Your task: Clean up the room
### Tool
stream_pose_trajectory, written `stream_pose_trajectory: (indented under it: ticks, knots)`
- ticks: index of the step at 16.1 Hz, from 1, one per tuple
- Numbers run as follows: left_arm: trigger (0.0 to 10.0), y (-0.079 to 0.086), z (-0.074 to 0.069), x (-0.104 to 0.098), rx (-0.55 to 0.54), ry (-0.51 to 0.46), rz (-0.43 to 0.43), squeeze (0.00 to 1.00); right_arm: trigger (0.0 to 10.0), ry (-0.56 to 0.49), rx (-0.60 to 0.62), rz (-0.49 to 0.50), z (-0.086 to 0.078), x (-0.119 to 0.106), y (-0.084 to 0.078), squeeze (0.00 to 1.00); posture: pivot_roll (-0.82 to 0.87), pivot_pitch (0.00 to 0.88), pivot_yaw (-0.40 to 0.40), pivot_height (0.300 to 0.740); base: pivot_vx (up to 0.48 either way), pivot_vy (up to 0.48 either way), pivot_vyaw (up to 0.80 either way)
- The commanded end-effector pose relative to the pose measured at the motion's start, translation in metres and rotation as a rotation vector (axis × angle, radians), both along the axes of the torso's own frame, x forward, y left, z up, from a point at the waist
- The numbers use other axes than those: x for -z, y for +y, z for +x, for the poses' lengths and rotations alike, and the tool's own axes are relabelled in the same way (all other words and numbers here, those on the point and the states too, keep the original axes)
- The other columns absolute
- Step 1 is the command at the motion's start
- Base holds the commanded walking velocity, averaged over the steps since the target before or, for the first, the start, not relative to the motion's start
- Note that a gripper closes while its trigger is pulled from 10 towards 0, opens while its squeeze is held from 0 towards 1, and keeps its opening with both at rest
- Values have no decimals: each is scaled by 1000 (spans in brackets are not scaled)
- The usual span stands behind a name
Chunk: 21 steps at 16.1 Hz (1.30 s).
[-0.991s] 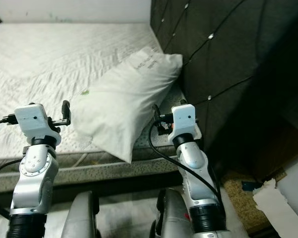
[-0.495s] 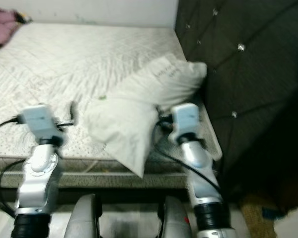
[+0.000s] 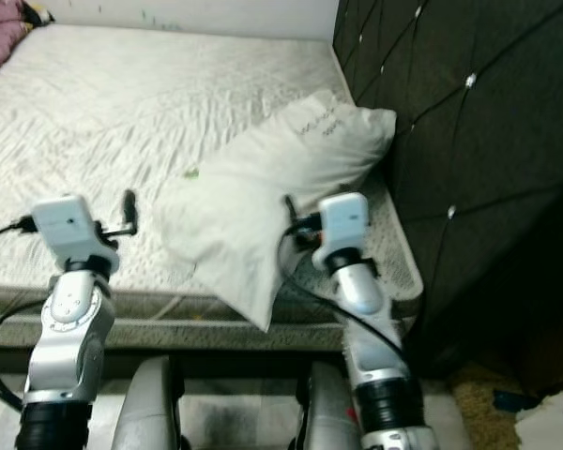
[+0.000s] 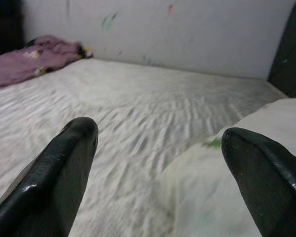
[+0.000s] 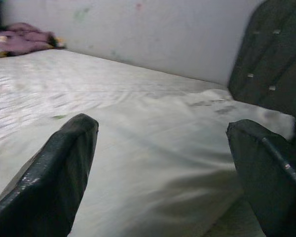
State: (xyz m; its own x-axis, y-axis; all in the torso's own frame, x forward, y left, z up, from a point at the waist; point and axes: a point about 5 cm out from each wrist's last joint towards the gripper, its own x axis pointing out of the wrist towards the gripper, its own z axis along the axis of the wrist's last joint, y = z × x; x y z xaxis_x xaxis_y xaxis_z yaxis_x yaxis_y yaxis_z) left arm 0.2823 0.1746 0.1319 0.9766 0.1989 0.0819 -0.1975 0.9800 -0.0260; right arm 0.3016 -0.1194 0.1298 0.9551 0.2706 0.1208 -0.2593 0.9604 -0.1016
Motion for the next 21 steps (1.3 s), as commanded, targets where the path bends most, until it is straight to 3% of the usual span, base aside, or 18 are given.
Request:
stream_pose_trajectory:
  ticks: [1,4,7,12,17,21]
  knots:
    - [10000,-5,-1,2,9,12,-7,0,10000,4,6,-7,-1,0,-2,0,4,0,-38,539,0,0,0]
    - [10000,-7,-1,6,40,31,3,0,10000,47,-12,-28,-4,12,-3,0,11,9,-37,539,0,0,0]
    - [10000,-3,2,0,8,16,4,0,10000,73,-43,-45,-1,15,-1,0,39,29,-51,509,0,0,0]
    - [10000,1,-5,1,-4,20,7,0,10000,101,-48,-42,2,22,5,0,58,37,-48,509,0,0,0]
    - [10000,1,-4,-3,8,5,13,0,10000,99,-62,-90,4,25,3,0,62,40,-41,509,286,0,160]
    - [10000,-2,-5,0,4,28,-7,0,10000,131,-48,-88,6,29,0,0,65,45,-46,509,0,0,200]
